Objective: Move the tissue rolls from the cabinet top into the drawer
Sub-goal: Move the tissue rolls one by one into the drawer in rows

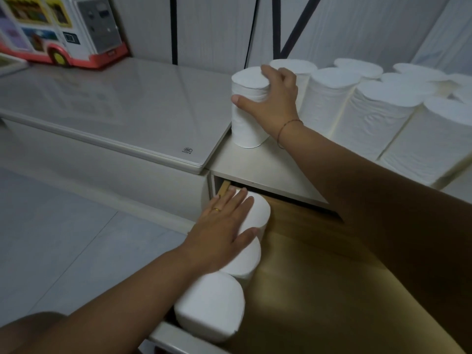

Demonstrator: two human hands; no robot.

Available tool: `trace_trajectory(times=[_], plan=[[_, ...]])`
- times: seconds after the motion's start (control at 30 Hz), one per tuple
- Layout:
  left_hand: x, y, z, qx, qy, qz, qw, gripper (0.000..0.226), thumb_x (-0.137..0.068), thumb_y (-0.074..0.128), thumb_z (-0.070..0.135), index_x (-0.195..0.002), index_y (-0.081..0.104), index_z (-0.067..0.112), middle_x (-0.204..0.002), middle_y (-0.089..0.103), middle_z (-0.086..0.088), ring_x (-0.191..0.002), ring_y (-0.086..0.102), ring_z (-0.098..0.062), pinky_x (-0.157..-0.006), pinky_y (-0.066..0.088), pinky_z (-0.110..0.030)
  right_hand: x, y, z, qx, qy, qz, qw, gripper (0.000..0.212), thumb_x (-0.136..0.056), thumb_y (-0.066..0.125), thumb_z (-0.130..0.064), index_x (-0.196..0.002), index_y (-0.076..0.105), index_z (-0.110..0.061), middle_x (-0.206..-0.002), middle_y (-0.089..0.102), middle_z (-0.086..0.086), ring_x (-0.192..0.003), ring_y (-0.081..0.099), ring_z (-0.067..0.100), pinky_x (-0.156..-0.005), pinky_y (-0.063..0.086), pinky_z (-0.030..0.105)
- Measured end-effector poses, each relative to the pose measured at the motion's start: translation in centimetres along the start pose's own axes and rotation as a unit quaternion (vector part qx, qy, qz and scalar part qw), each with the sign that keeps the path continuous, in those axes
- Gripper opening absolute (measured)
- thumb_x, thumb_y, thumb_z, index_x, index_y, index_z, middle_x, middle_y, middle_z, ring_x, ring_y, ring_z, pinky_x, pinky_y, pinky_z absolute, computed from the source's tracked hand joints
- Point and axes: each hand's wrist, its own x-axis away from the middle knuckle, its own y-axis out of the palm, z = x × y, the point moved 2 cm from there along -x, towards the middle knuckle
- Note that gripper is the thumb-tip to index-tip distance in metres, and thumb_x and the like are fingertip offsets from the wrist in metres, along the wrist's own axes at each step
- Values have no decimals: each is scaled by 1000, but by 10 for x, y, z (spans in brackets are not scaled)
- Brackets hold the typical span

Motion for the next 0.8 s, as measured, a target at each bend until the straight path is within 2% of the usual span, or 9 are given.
trace_trajectory(times=[0.13, 0.27, 0.33, 0.43, 0.57, 0.7, 0.8], plan=[[0, -1, 0, -1, -3, -1, 1000, 64, -96, 26, 54, -150, 9, 26, -159, -3, 7, -144, -13, -9, -118, -5, -32, -4, 6, 3, -35, 9, 5, 999, 79, -67, 79, -42, -133, 40, -22, -140, 27, 6, -128, 33, 23, -110, 29, 30], [0, -2, 2, -1, -2, -3, 1000, 64, -96, 26, 54, -150, 8, 26, -159, -4, 7, -144, -14, -8, -117, -7, -29, -7, 10, 4, -61, 18, 12, 998, 74, -67, 80, -33, -129, 40, -22, -133, 31, 6, -110, 41, 14, -98, 33, 19], [0, -2, 2, 0, -3, -4, 1000, 64, -96, 26, 53, -150, 9, 26, -159, -5, 7, -144, -14, -8, -117, -8, -29, -7, 8, 3, -59, 23, 10, 998, 72, -66, 79, -32, -126, 39, -22, -130, 33, 5, -104, 40, 13, -95, 37, 21], [0, -2, 1, 0, -2, -6, 1000, 64, -96, 26, 53, -150, 8, 26, -159, -5, 7, -144, -14, -9, -116, -8, -28, -1, 1, 0, -54, 12, -13, 998, 70, -67, 78, -30, -124, 39, -21, -128, 36, 4, -106, 40, 14, -91, 37, 21], [-1, -1, 1, -7, -2, -8, 1000, 64, -96, 26, 53, -150, 7, 25, -159, -5, 6, -144, -14, -10, -116, -9, -28, 32, -19, -1, -66, -12, -42, 997, 69, -68, 78, -29, -125, 38, -22, -129, 38, 2, -113, 39, 13, -95, 38, 23], [-1, -1, 1, -2, -4, -13, 1000, 63, -96, 27, 52, -150, 8, 26, -159, -4, 6, -144, -13, -10, -117, -6, -31, 77, -51, 1, -84, -22, -55, 995, 69, -68, 79, -24, -124, 39, -20, -129, 41, 3, -118, 41, 17, -101, 44, 35], [0, -1, 1, -11, -5, -13, 1000, 63, -96, 28, 51, -150, 8, 25, -159, -2, 5, -145, -12, -11, -117, -5, -32, 105, -75, 1, -91, -20, -68, 993, 70, -68, 80, -18, -124, 39, -18, -129, 42, 2, -119, 42, 18, -98, 47, 36]])
